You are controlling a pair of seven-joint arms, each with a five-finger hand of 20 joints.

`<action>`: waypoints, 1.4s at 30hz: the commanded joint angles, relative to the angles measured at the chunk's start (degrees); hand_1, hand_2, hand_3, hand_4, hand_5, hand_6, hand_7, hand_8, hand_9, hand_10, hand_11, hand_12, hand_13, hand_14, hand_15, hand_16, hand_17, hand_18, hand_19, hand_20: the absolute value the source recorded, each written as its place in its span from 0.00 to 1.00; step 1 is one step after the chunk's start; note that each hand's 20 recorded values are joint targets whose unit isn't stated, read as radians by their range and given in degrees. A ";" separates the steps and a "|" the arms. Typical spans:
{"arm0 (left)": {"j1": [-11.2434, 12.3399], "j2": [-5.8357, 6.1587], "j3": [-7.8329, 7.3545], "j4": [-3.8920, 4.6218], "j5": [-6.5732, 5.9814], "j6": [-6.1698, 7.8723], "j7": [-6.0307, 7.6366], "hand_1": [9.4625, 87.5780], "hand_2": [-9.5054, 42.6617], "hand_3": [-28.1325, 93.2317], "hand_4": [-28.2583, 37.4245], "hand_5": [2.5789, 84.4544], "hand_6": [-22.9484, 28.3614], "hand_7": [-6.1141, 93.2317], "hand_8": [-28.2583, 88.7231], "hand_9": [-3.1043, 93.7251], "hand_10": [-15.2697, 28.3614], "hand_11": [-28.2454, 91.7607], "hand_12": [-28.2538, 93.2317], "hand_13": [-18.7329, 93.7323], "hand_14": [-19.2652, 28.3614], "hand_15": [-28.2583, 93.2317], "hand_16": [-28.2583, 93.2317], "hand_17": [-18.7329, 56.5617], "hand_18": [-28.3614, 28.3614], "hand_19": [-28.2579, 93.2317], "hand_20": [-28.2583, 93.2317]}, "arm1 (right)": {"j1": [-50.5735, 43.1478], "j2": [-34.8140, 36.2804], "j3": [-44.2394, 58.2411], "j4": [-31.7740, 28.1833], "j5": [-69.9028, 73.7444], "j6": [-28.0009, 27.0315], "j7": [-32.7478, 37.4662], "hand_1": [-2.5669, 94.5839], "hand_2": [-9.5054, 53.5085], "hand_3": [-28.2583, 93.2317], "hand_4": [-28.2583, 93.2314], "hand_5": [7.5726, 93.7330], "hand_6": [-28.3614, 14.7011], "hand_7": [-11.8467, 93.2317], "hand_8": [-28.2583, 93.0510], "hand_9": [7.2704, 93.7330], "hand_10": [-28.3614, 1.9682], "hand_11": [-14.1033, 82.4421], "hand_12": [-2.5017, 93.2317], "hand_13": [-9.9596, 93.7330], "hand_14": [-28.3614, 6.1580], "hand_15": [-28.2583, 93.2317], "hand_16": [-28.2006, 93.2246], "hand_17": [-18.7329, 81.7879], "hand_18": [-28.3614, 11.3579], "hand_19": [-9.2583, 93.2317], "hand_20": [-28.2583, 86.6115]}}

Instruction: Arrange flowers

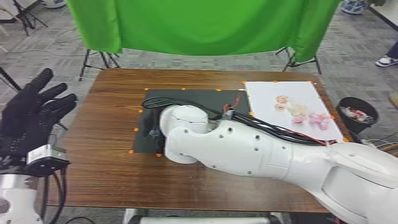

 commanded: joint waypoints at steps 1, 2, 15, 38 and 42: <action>0.27 -2.15 -0.51 -0.46 1.35 -0.86 -2.30 0.25 0.33 0.74 0.11 0.37 0.61 0.13 0.18 0.31 0.78 0.42 0.33 0.34 0.98 0.67 0.14 0.16 1.00 0.71 0.19 | -0.07 -0.36 1.12 -0.99 -1.82 -2.82 1.76 0.39 0.00 0.82 0.05 0.60 0.54 0.28 0.15 0.82 0.41 0.39 0.20 0.83 0.53 0.71 0.36 0.67 0.29 1.00 0.38; 0.57 -2.21 -0.63 -0.57 1.34 -0.67 -2.34 0.25 0.33 0.74 0.11 0.37 0.61 0.13 0.18 0.31 0.78 0.41 0.33 0.34 0.98 0.67 0.14 0.16 1.00 0.71 0.19 | 0.03 -0.22 1.14 -1.28 -2.12 -3.19 1.86 0.38 0.00 0.82 0.05 0.59 0.53 0.28 0.15 0.81 0.40 0.39 0.20 0.84 0.53 0.70 0.36 0.68 0.29 1.00 0.38; 5.90 -2.81 -1.84 -1.19 -0.02 1.21 0.28 0.24 0.33 0.73 0.11 0.37 0.60 0.12 0.19 0.31 0.78 0.40 0.33 0.34 0.98 0.66 0.14 0.16 1.00 0.71 0.20 | 0.82 -0.05 0.55 -3.31 -5.52 -8.18 2.44 0.25 0.09 0.81 0.06 0.52 0.46 0.22 0.17 0.78 0.29 0.38 0.20 0.83 0.48 0.71 0.36 0.70 0.29 1.00 0.36; 11.50 -3.93 -0.10 -2.65 -0.73 2.53 0.43 0.23 0.34 0.72 0.10 0.37 0.60 0.12 0.19 0.31 0.77 0.41 0.34 0.34 0.98 0.67 0.15 0.16 1.00 0.70 0.21 | 3.08 15.28 7.55 -17.21 -7.04 1.04 -0.48 0.15 0.34 0.82 0.05 0.51 0.42 0.19 0.17 0.76 0.21 0.36 0.20 0.81 0.35 0.71 0.35 0.69 0.22 1.00 0.32; 10.94 -3.67 1.00 -2.50 -1.06 2.22 0.84 0.23 0.34 0.72 0.09 0.37 0.60 0.12 0.19 0.31 0.77 0.41 0.33 0.34 0.99 0.67 0.14 0.16 1.00 0.70 0.21 | -0.73 23.87 12.79 -21.88 -5.52 3.74 -2.42 0.19 0.34 0.83 0.06 0.51 0.43 0.20 0.17 0.74 0.21 0.36 0.20 0.78 0.33 0.72 0.35 0.67 0.21 1.00 0.32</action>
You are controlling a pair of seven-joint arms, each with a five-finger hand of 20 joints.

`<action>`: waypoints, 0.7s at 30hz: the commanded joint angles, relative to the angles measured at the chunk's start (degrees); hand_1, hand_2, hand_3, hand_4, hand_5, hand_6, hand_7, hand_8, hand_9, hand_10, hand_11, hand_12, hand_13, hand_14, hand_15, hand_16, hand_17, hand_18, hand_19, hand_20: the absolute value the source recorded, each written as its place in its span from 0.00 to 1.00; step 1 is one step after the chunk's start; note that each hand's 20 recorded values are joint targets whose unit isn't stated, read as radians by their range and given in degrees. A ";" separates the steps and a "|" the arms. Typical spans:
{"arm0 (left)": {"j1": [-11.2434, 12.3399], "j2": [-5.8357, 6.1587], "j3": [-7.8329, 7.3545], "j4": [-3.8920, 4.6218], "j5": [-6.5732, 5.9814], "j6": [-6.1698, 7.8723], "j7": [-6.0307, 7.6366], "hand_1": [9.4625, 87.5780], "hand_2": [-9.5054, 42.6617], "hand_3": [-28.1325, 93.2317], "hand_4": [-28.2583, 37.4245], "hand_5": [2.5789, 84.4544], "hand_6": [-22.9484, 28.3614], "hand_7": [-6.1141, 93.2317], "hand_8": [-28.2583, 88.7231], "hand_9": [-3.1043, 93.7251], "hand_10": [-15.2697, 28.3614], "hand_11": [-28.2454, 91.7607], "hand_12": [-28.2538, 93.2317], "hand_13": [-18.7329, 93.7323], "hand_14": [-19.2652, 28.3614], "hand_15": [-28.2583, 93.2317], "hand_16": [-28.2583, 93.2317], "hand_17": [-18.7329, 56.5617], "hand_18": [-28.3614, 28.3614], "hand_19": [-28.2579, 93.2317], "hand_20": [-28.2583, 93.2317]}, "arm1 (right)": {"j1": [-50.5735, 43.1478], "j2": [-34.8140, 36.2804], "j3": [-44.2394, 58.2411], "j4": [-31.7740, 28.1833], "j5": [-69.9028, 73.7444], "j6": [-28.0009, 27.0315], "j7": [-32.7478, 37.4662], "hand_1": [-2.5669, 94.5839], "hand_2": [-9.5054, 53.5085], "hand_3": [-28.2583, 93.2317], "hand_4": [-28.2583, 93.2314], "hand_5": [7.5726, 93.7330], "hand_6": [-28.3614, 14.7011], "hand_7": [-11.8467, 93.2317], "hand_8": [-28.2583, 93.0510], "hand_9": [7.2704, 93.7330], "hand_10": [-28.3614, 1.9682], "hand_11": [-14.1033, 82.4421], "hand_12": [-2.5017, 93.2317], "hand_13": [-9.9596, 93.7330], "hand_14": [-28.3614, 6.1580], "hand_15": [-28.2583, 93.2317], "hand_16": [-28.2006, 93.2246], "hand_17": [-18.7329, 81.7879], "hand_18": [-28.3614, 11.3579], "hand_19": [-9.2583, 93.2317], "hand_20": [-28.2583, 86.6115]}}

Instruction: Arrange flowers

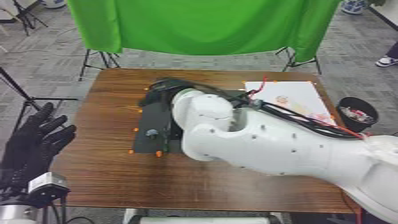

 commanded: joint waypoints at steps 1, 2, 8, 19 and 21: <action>0.01 0.18 1.43 -0.33 -0.49 -0.01 0.00 0.23 0.34 0.72 0.09 0.37 0.60 0.12 0.19 0.31 0.77 0.41 0.33 0.34 0.99 0.67 0.14 0.16 1.00 0.70 0.21 | -6.11 16.10 11.93 -7.72 1.01 4.36 -5.33 0.20 0.33 0.83 0.06 0.50 0.44 0.20 0.17 0.72 0.21 0.36 0.20 0.77 0.33 0.72 0.35 0.65 0.22 1.00 0.31; -0.59 -1.03 1.21 -0.44 0.42 -0.64 -1.43 0.23 0.34 0.72 0.09 0.37 0.60 0.12 0.19 0.31 0.77 0.41 0.33 0.34 0.98 0.67 0.14 0.16 1.00 0.70 0.21 | -7.16 19.01 12.31 -9.07 1.87 8.11 -5.80 0.22 0.33 0.84 0.06 0.50 0.44 0.20 0.17 0.72 0.21 0.36 0.20 0.77 0.33 0.72 0.35 0.65 0.22 1.00 0.31; 0.02 -3.09 0.78 -0.56 0.67 -1.07 -1.78 0.23 0.34 0.73 0.09 0.37 0.60 0.13 0.18 0.31 0.78 0.42 0.33 0.34 0.99 0.68 0.14 0.16 1.00 0.71 0.21 | -17.86 29.00 22.81 -12.26 0.44 8.37 -3.62 0.31 0.28 0.85 0.06 0.53 0.47 0.24 0.16 0.70 0.28 0.38 0.19 0.77 0.42 0.75 0.33 0.65 0.24 1.00 0.33; -1.24 -2.87 1.62 -0.50 0.98 -1.28 -2.61 0.23 0.34 0.73 0.09 0.37 0.60 0.13 0.18 0.31 0.78 0.42 0.33 0.34 0.99 0.68 0.14 0.16 1.00 0.71 0.21 | -26.43 38.11 30.95 -8.80 1.70 5.79 3.20 0.34 0.25 0.85 0.05 0.54 0.50 0.25 0.16 0.68 0.24 0.33 0.18 0.77 0.40 0.73 0.32 0.66 0.26 1.00 0.29; -1.13 -2.22 1.67 -0.45 0.46 -1.03 -1.70 0.24 0.34 0.73 0.09 0.37 0.60 0.13 0.18 0.31 0.78 0.42 0.33 0.34 0.99 0.68 0.14 0.16 1.00 0.71 0.21 | -27.69 38.86 31.57 -8.19 2.26 5.62 4.67 0.33 0.26 0.85 0.06 0.56 0.51 0.25 0.16 0.72 0.21 0.33 0.17 0.81 0.41 0.72 0.32 0.68 0.25 1.00 0.31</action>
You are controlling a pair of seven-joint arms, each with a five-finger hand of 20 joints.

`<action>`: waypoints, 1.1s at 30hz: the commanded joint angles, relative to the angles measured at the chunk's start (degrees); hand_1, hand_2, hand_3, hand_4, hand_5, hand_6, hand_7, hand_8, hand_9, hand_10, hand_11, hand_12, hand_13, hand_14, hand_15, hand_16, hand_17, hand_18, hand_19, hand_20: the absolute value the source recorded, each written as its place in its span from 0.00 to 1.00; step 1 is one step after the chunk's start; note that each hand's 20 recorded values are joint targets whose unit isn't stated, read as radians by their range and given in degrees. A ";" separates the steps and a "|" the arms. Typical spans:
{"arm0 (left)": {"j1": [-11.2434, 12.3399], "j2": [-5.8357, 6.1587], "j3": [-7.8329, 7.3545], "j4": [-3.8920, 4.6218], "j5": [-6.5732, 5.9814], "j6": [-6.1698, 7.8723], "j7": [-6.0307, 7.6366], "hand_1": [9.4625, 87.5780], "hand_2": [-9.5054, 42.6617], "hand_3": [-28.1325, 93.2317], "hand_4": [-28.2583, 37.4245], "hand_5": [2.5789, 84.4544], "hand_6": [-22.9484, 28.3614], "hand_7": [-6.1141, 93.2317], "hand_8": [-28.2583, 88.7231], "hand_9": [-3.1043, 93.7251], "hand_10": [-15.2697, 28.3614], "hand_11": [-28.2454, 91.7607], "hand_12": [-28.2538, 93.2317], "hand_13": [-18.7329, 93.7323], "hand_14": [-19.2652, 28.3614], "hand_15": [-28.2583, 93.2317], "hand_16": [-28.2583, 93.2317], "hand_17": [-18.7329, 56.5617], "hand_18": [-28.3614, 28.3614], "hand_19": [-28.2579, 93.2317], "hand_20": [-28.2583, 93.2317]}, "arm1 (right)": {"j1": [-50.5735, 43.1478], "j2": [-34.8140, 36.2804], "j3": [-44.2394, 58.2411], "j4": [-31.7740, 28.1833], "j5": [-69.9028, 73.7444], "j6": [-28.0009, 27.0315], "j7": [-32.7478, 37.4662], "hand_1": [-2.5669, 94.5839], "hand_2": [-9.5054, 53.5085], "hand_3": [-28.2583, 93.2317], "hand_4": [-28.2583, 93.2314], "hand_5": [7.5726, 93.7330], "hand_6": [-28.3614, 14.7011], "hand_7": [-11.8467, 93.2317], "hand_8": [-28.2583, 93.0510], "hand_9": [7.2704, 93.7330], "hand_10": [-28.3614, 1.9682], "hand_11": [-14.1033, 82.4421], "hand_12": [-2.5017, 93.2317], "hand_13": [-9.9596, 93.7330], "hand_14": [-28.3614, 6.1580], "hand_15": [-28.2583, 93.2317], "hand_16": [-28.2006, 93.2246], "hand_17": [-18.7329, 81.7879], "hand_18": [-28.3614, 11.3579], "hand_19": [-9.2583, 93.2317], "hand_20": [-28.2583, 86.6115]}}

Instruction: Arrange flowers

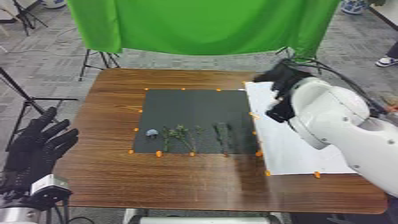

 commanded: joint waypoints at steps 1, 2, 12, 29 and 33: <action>0.69 2.10 0.64 -0.30 -1.68 0.49 2.15 0.24 0.34 0.73 0.09 0.37 0.60 0.13 0.18 0.31 0.78 0.42 0.33 0.34 0.99 0.68 0.14 0.16 1.00 0.71 0.21 | -4.18 5.61 1.57 3.40 1.02 -1.85 4.75 0.32 0.27 0.84 0.06 0.57 0.51 0.25 0.16 0.74 0.21 0.32 0.17 0.82 0.42 0.72 0.32 0.69 0.25 1.00 0.32; 0.47 2.01 0.68 -0.27 -1.62 0.61 1.85 0.24 0.34 0.73 0.09 0.37 0.60 0.13 0.18 0.31 0.78 0.42 0.33 0.34 0.99 0.68 0.14 0.16 1.00 0.71 0.20 | -4.80 5.49 2.31 3.87 1.42 -3.13 5.52 0.31 0.28 0.84 0.06 0.57 0.52 0.25 0.16 0.75 0.21 0.32 0.17 0.83 0.42 0.72 0.32 0.70 0.25 1.00 0.33; 0.72 2.23 0.98 -0.11 -1.95 0.47 2.85 0.24 0.34 0.73 0.10 0.37 0.60 0.13 0.18 0.31 0.78 0.43 0.33 0.34 0.99 0.68 0.13 0.16 1.00 0.71 0.20 | -6.73 4.77 3.30 6.17 4.36 -8.25 7.89 0.28 0.31 0.84 0.06 0.54 0.51 0.22 0.16 0.78 0.20 0.33 0.17 0.85 0.43 0.71 0.33 0.73 0.26 1.00 0.35; 0.31 3.83 1.54 0.23 -2.97 0.66 4.21 0.24 0.34 0.73 0.10 0.37 0.60 0.13 0.18 0.31 0.78 0.43 0.32 0.34 0.98 0.68 0.13 0.16 1.00 0.71 0.20 | -3.00 2.75 -0.55 10.94 6.72 -14.50 10.06 0.28 0.32 0.84 0.07 0.50 0.53 0.20 0.16 0.76 0.21 0.33 0.18 0.85 0.42 0.72 0.34 0.73 0.26 1.00 0.36; -0.06 3.67 1.67 0.38 -2.62 0.40 3.95 0.25 0.34 0.73 0.10 0.37 0.60 0.13 0.18 0.31 0.78 0.43 0.32 0.34 0.98 0.69 0.13 0.16 1.00 0.71 0.20 | -1.94 2.59 -1.74 12.03 6.76 -15.35 10.75 0.30 0.28 0.84 0.07 0.49 0.54 0.20 0.16 0.75 0.21 0.33 0.18 0.84 0.41 0.72 0.33 0.73 0.27 1.00 0.33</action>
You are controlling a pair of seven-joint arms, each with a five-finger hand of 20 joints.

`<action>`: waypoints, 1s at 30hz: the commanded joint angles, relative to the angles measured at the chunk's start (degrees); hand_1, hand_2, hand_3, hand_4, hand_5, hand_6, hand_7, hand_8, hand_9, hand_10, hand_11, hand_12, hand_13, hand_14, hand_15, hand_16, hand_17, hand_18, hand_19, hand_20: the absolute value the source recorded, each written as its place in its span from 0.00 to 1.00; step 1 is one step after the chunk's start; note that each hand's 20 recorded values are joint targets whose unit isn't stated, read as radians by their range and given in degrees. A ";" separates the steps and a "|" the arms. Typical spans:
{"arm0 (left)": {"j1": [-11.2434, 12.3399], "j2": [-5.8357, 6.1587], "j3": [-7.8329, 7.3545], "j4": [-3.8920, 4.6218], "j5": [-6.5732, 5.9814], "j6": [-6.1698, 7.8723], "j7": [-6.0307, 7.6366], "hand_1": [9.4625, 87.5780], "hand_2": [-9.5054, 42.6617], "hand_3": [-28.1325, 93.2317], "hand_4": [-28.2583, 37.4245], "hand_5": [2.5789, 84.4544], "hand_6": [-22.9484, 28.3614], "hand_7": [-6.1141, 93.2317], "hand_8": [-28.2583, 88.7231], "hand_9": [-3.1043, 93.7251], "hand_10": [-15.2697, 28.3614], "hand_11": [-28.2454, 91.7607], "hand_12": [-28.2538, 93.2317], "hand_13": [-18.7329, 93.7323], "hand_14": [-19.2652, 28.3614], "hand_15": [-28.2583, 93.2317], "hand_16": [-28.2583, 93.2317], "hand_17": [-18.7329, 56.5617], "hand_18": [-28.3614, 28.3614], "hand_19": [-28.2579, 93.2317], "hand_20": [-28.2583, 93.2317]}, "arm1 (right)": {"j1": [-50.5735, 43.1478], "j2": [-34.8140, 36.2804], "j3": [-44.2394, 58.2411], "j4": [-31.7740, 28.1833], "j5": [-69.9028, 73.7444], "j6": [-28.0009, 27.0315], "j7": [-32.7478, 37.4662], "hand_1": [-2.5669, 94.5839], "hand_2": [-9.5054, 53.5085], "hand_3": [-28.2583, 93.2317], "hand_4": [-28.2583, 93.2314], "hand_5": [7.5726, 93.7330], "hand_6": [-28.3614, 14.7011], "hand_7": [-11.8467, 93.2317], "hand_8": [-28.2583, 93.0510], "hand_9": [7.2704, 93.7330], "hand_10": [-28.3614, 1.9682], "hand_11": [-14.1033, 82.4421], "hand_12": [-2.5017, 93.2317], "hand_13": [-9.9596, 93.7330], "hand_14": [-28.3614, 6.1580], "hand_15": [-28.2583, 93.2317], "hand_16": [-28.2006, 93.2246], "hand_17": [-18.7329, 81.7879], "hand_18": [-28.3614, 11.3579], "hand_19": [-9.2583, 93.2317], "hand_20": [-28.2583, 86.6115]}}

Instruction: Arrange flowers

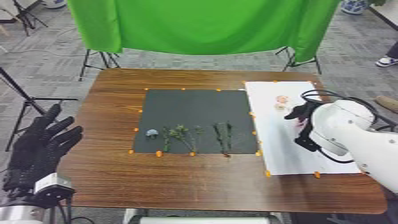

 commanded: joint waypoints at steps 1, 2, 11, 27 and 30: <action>-0.40 -0.06 0.40 0.30 0.04 -0.06 -0.06 0.25 0.34 0.73 0.10 0.37 0.60 0.13 0.18 0.31 0.78 0.43 0.32 0.34 0.98 0.69 0.13 0.16 1.00 0.71 0.20 | 2.50 -0.47 -2.20 2.24 0.31 -2.63 1.91 0.31 0.27 0.84 0.07 0.48 0.54 0.20 0.16 0.74 0.21 0.32 0.18 0.84 0.41 0.71 0.33 0.73 0.27 1.00 0.31; -0.23 -0.22 0.29 0.31 0.18 -0.34 -0.21 0.25 0.34 0.73 0.10 0.37 0.60 0.13 0.18 0.31 0.78 0.43 0.32 0.34 0.98 0.69 0.13 0.16 1.00 0.71 0.20 | 2.55 -0.45 -2.51 2.45 0.36 -2.41 1.93 0.31 0.26 0.84 0.07 0.48 0.54 0.20 0.16 0.73 0.20 0.32 0.18 0.84 0.41 0.70 0.33 0.73 0.28 1.00 0.28; -0.28 0.26 0.71 0.35 -0.12 -0.29 0.67 0.25 0.34 0.73 0.10 0.37 0.60 0.13 0.18 0.31 0.78 0.43 0.32 0.34 0.98 0.69 0.13 0.16 1.00 0.71 0.20 | 3.37 -0.89 -4.92 3.47 -0.27 -1.88 1.81 0.40 0.18 0.85 0.05 0.50 0.48 0.22 0.16 0.64 0.20 0.27 0.17 0.82 0.38 0.66 0.32 0.75 0.37 1.00 0.10; 0.20 1.61 1.11 0.42 -1.41 0.45 1.80 0.25 0.35 0.73 0.10 0.37 0.61 0.13 0.18 0.31 0.78 0.43 0.32 0.34 0.98 0.69 0.13 0.16 1.00 0.71 0.20 | 6.09 0.00 -12.41 1.52 -8.15 4.33 -0.20 0.70 0.00 0.81 0.00 0.74 0.59 0.45 0.32 0.93 0.64 0.22 0.35 0.91 0.71 0.52 0.44 0.79 0.54 1.00 0.01; 0.07 1.09 1.04 0.40 -1.04 0.35 1.39 0.25 0.35 0.73 0.10 0.37 0.61 0.13 0.18 0.31 0.78 0.43 0.32 0.34 0.99 0.69 0.13 0.16 1.00 0.71 0.20 | 4.77 0.55 -10.45 -0.40 -9.08 5.68 -1.11 0.69 0.00 0.81 0.00 0.76 0.59 0.44 0.31 0.95 0.63 0.22 0.35 0.91 0.72 0.52 0.45 0.79 0.52 1.00 0.03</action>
